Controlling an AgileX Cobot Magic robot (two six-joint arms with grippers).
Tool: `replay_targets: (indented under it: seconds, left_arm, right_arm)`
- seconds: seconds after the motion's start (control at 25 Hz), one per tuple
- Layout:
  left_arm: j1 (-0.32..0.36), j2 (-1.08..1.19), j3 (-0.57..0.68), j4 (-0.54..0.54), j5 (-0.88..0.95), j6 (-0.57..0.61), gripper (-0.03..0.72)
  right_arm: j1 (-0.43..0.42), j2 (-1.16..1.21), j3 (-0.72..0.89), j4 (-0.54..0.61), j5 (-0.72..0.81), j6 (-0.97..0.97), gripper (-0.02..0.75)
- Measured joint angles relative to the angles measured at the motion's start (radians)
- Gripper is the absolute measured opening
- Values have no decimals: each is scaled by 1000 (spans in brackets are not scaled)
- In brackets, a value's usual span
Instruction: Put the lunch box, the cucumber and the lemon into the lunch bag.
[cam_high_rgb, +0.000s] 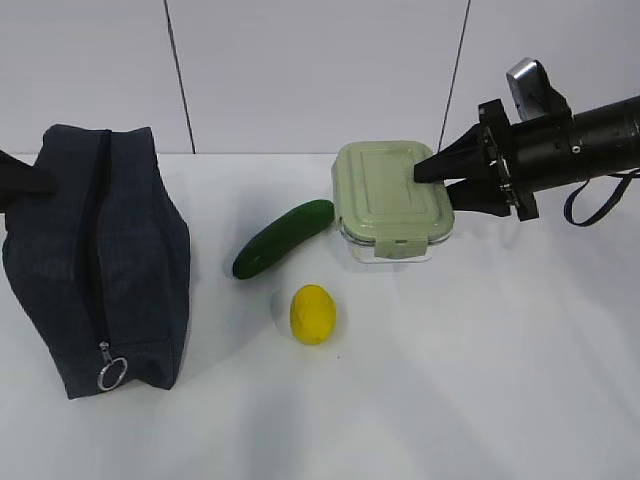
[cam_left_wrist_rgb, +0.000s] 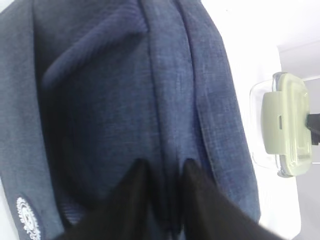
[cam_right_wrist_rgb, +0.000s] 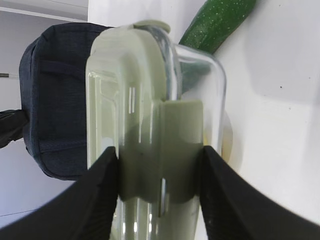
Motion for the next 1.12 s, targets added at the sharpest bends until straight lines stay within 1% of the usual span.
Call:
replay_targets:
  seconds: [0.08,0.16,0.24,0.56,0.72,0.88,1.0,1.12]
  left_arm:
    - [0,0,0,0,-2,0,64]
    - [0,2,0,0,-2,0,22]
    - [0,4,0,0,-2,0,3]
    - [-8,4,0,0,45,-11,-2]
    - [-62,4,0,-8,41,-15,-3]
    - [-125,4,0,-33,-10,-28,-3]
    - [-152,4,0,-44,-34,-30,-3]
    - [-161,4,0,-44,-41,-32,-3]
  right_arm:
    - [0,0,0,0,0,0,364]
    - [0,0,0,0,0,0,364]
    - [0,0,0,0,0,0,364]
    - [0,0,0,7,0,9,364]
    - [0,-2,0,7,0,21,364]
    - [0,-14,0,14,0,33,364]
    - [6,-28,0,19,0,55,364]
    - [37,-38,0,38,0,62,364]
